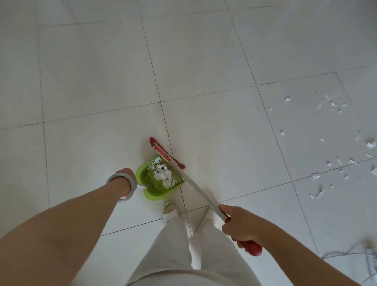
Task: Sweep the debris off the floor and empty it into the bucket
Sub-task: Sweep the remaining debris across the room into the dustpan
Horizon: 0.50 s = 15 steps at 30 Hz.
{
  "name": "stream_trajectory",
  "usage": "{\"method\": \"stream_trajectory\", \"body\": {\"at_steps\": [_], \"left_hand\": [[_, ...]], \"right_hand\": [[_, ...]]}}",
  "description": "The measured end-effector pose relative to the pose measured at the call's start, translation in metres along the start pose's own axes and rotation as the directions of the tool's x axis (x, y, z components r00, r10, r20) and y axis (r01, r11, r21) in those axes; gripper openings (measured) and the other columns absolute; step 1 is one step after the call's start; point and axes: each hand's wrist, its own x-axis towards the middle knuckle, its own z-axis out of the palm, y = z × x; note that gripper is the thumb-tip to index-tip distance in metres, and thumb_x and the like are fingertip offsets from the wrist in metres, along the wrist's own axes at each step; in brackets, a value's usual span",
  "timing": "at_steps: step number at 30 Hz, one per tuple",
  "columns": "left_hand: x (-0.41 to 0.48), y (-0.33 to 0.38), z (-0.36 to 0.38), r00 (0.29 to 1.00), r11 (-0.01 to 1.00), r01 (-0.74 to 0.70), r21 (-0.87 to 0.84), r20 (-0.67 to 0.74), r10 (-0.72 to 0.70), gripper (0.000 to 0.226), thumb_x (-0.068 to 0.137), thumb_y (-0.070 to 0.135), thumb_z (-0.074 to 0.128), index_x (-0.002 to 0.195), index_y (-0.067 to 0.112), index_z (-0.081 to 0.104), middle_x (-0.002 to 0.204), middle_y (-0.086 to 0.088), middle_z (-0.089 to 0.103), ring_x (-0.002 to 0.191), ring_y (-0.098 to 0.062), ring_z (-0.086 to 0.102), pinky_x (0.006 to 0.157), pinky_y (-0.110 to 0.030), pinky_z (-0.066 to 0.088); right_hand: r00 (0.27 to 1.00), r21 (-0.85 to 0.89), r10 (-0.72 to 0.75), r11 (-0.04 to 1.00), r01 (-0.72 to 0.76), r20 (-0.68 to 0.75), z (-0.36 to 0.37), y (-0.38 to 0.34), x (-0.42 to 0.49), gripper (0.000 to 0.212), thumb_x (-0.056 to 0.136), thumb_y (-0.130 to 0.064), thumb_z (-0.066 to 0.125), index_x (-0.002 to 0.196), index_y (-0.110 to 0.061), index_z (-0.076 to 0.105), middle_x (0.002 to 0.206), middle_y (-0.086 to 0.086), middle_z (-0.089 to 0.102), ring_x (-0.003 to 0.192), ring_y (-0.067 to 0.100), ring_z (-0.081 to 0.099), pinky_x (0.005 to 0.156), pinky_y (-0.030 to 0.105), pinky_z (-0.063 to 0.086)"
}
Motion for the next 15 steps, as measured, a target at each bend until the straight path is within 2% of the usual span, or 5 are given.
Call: {"method": "stream_trajectory", "body": {"at_steps": [3,6,10,13,15], "left_hand": [[-0.007,-0.012,0.007,0.999,0.993,0.047,-0.112,0.027,-0.044,0.033,0.091,0.024,0.056,0.116,0.004,0.063,0.090,-0.004,0.059,0.085,-0.017,0.064,0.077,-0.024,0.049],[0.002,-0.029,0.023,0.994,0.969,0.094,-0.227,0.074,-0.079,0.031,0.093,0.006,0.050,0.119,-0.008,0.059,0.088,-0.010,0.059,0.065,-0.020,0.060,0.077,-0.029,0.058],[-0.019,-0.052,0.045,0.991,0.990,0.123,-0.064,0.064,-0.119,0.025,0.087,0.011,0.062,0.110,0.002,0.064,0.096,-0.005,0.070,0.085,-0.019,0.070,0.079,-0.028,0.058],[-0.042,-0.065,0.060,0.987,0.986,0.150,-0.078,0.065,-0.145,0.023,0.087,0.016,0.064,0.107,0.006,0.064,0.095,-0.001,0.068,0.084,-0.015,0.069,0.068,-0.021,0.055],[-0.050,-0.072,0.071,0.981,0.978,0.184,-0.094,0.079,-0.177,0.011,0.091,0.013,0.059,0.098,0.006,0.063,0.089,-0.001,0.068,0.076,-0.014,0.069,0.059,-0.018,0.055]], "right_hand": [[1.000,-0.020,0.012,1.000,-0.012,-0.020,-0.016,0.004,-0.003,0.041,0.086,-0.003,0.038,0.123,-0.017,0.050,0.069,0.006,0.050,0.044,0.014,0.046,0.047,0.025,0.042],[0.998,-0.058,0.033,0.998,-0.036,-0.053,-0.030,0.007,0.000,0.045,0.088,-0.003,0.037,0.130,-0.017,0.046,0.071,0.008,0.050,0.049,0.015,0.046,0.047,0.025,0.040],[0.991,-0.100,0.061,0.992,-0.073,-0.118,-0.044,0.004,0.019,0.041,0.088,0.001,0.034,0.124,-0.012,0.048,0.068,0.011,0.048,0.048,0.018,0.043,0.041,0.019,0.035],[0.984,-0.154,0.067,0.984,-0.093,-0.164,-0.049,-0.003,0.040,0.032,0.087,0.003,0.030,0.112,-0.006,0.048,0.067,0.012,0.049,0.045,0.017,0.041,0.036,0.015,0.034],[0.983,-0.205,0.045,0.975,-0.082,-0.177,-0.049,-0.007,0.053,0.032,0.089,0.004,0.030,0.114,-0.001,0.047,0.064,0.014,0.051,0.035,0.016,0.041,0.034,0.016,0.034]]}}
